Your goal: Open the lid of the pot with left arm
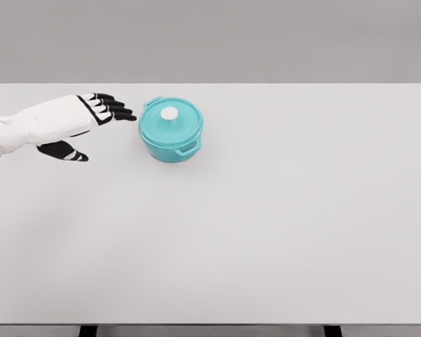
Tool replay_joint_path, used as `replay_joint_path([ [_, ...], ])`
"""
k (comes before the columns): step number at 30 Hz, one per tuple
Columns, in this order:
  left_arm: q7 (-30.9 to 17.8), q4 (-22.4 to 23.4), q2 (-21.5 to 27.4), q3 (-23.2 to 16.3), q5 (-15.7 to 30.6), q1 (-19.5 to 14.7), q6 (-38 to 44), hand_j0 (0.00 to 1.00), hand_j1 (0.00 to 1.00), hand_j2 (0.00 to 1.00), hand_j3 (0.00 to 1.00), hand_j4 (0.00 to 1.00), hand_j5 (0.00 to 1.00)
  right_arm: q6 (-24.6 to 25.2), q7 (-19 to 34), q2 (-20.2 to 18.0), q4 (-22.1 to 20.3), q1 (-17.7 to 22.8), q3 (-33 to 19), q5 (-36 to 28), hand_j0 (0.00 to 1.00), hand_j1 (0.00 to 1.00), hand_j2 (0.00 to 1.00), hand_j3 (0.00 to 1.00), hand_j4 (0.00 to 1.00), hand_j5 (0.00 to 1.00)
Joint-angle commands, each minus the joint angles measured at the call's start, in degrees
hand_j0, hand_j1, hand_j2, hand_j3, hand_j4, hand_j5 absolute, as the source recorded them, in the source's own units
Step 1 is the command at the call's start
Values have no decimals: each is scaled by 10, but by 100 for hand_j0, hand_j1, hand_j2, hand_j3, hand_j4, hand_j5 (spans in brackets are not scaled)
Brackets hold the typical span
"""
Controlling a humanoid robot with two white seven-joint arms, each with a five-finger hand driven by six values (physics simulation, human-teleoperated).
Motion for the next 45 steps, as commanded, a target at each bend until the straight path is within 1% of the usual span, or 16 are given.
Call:
replay_joint_path([
  [1,-1,-14,-16,-2,-9,-3,2,100,100,100,100,100,100,0,0,0,0,0,0,0,100,100,100,100,100,100],
  [3,-1,-13,-8,-21,-6,-35,2,100,100,100,100,100,100,0,0,0,0,0,0,0,100,100,100,100,100,100],
  [5,-1,29,3,-121,18,-130,2,100,100,100,100,100,100,0,0,0,0,0,0,0,100,100,100,100,100,100],
  [7,-1,92,9,-194,48,-198,2,100,100,100,100,100,100,0,0,0,0,0,0,0,100,100,100,100,100,100],
  [9,-1,113,1,-265,48,-253,2,100,100,100,100,100,100,0,0,0,0,0,0,0,100,100,100,100,100,100],
  [10,-1,116,-15,-271,48,-265,2,100,100,100,100,100,100,0,0,0,0,0,0,0,100,100,100,100,100,100],
  [12,-1,118,-61,-270,44,-271,2,100,100,100,100,100,100,0,0,0,0,0,0,0,100,100,100,100,100,100],
  [13,-1,118,-67,-270,42,-267,2,100,100,100,100,100,100,0,0,0,0,0,0,0,100,100,100,100,100,100],
  [17,-1,159,-78,-273,42,-277,2,100,100,100,100,100,100,0,0,0,0,0,0,0,100,100,100,100,100,100],
  [21,-1,166,-86,-277,42,-280,2,100,100,100,100,100,100,0,0,0,0,0,0,0,100,100,100,100,100,100],
  [24,-1,198,-86,-291,42,-292,2,100,100,100,100,100,100,0,0,0,0,0,0,0,100,100,100,100,100,100],
  [27,-1,198,-91,-307,40,-301,2,100,100,100,100,100,100,0,0,0,0,0,0,0,100,100,100,100,100,100],
  [29,-1,199,-103,-309,-12,-301,2,100,100,100,100,100,100,-1,0,0,0,0,0,0,100,100,100,100,100,100],
  [30,-1,198,-104,-311,-21,-301,2,100,100,100,100,100,100,0,0,0,0,0,0,0,100,100,100,100,100,100],
  [42,-1,199,-114,-315,-24,-309,2,98,98,98,98,98,98,-1,0,0,0,0,0,0,100,100,100,100,100,100],
  [45,-1,200,-117,-315,-25,-309,2,93,93,93,93,93,93,0,0,0,0,0,0,0,100,100,100,100,100,100],
])
